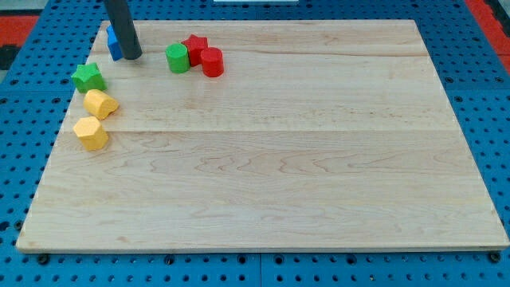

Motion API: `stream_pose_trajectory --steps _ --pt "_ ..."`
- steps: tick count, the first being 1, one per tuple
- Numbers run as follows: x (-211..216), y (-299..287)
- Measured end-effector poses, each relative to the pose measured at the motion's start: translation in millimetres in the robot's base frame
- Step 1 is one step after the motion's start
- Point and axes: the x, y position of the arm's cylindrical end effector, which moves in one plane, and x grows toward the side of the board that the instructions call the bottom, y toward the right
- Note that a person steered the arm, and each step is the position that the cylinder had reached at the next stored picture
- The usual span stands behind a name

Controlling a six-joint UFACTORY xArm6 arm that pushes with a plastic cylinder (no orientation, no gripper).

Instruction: Keep red blocks parallel right to blue blocks

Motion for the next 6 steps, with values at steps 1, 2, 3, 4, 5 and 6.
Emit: stream_pose_trajectory --steps 1,2,3,4,5,6 --pt "0.0 3.8" --pt "0.0 9.4" --pt "0.0 14.0" --pt "0.0 17.8" --pt "0.0 21.6" --pt "-0.7 32.1"
